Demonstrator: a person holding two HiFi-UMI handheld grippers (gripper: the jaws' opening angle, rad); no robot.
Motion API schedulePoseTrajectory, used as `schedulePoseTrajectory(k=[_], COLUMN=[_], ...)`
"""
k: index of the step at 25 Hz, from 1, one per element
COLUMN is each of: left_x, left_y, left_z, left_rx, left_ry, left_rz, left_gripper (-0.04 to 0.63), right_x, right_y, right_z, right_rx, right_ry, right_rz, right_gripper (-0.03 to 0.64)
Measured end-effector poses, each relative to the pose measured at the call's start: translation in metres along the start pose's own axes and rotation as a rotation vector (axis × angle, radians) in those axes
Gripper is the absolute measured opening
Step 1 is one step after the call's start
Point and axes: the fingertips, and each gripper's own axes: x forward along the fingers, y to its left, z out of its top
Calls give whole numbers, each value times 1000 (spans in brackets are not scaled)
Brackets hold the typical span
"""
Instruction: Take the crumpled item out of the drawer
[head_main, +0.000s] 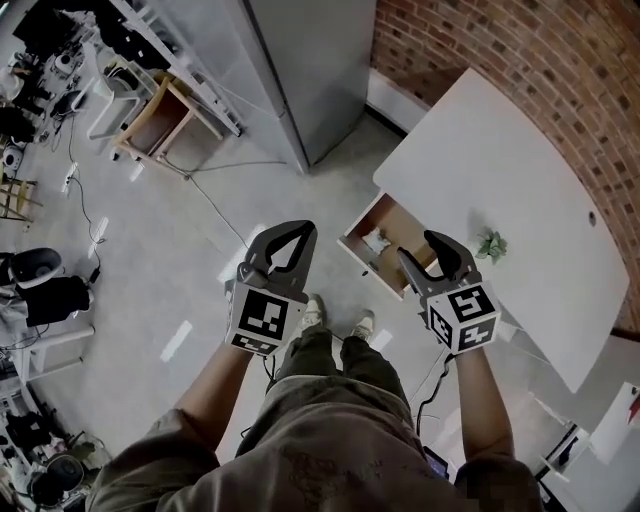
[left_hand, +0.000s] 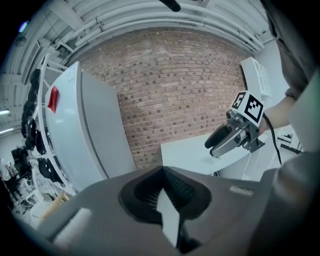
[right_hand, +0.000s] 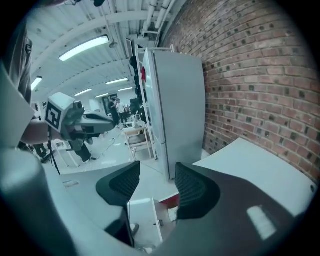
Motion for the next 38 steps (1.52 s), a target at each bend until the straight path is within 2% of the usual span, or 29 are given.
schedulePoseTrajectory(k=[10, 20, 25, 29, 38], left_x=[54, 103, 127, 142, 155], left_y=[-2, -21, -17, -25, -33], left_z=[-91, -193, -248, -287, -362], left_rx=[-58, -136, -187, -191, -267], left_ry=[135, 218, 230, 270, 332], left_rz=[-79, -133, -157, -172, -149], left_gripper=[1, 0, 2, 1, 0], right_x=[113, 199, 247, 273, 318], right_y=[-6, -35, -39, -51, -77], right_z=[-114, -228, -276, -311, -379], right_rx=[-25, -17, -22, -36, -54], right_ry=[265, 434, 487, 532, 618], right_rz=[32, 9, 12, -3, -33], right_gripper=[258, 262, 264, 272, 273])
